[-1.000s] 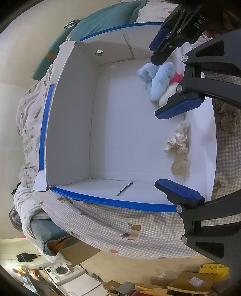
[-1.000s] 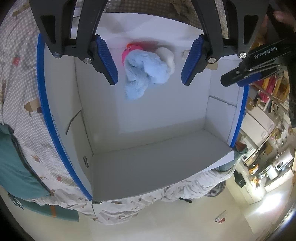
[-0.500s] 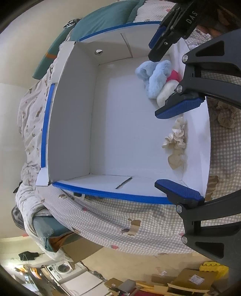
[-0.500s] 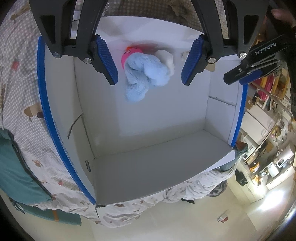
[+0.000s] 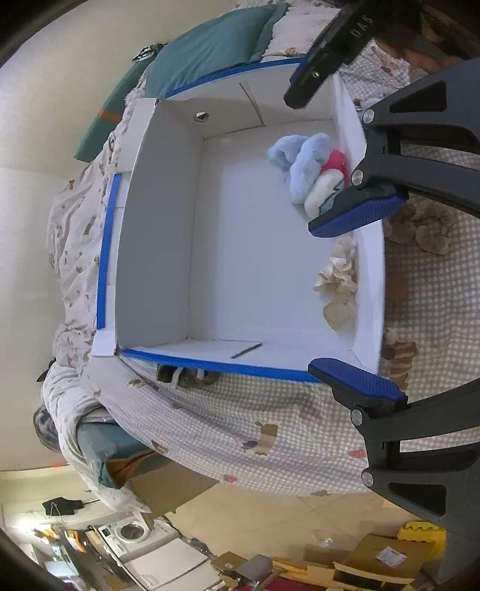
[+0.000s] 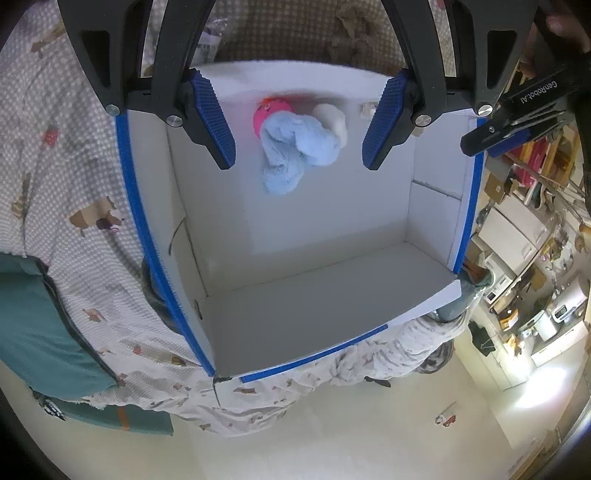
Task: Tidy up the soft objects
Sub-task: 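Withdraw both open tools up and out of the box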
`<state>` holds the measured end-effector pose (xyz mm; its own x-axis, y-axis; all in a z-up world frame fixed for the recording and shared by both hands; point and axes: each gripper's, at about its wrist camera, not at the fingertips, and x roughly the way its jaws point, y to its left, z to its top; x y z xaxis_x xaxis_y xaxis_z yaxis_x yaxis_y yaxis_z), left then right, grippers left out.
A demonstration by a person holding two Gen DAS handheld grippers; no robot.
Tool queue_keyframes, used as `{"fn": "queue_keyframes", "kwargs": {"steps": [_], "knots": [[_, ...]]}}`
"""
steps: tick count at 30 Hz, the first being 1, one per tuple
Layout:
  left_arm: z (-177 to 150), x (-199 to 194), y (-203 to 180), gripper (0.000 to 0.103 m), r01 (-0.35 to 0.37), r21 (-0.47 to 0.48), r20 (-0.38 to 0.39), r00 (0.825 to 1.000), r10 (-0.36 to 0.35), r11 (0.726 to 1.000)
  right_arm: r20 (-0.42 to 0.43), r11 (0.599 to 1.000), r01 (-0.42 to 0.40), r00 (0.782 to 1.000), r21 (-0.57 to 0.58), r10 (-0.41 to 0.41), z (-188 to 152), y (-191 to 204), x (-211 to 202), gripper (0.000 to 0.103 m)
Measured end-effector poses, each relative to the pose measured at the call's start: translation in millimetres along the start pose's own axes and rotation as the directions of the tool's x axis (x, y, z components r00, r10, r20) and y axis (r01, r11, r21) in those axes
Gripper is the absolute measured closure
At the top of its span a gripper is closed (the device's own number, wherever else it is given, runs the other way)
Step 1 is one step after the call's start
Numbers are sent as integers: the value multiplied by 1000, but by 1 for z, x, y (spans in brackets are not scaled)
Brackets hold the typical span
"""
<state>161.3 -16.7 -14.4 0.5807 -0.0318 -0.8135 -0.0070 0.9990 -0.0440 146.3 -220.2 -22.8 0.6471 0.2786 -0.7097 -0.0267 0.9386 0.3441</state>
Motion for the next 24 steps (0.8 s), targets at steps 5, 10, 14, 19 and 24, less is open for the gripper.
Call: {"fn": "queue_keyframes", "kwargs": {"steps": [5, 10, 14, 19, 24], "knots": [[-10, -7, 13, 38, 6, -65, -14, 1000, -7, 998, 13, 1000, 3, 1000, -6, -3, 0, 4, -15, 28], [-18, -17, 24, 38, 10, -100, -5, 1000, -11, 995, 11, 1000, 1, 1000, -6, -1, -7, 4, -25, 28], [-23, -20, 29, 38, 15, -125, -10, 1000, -16, 992, -1, 1000, 3, 1000, 1, -3, -17, 2, -32, 28], [-33, -24, 28, 38, 11, -129, -21, 1000, -14, 992, 9, 1000, 3, 1000, -3, -3, -23, 1, -47, 28], [-49, -30, 24, 38, 8, -118, -29, 1000, -12, 993, -2, 1000, 7, 1000, 8, -7, -31, -3, -56, 28]]}}
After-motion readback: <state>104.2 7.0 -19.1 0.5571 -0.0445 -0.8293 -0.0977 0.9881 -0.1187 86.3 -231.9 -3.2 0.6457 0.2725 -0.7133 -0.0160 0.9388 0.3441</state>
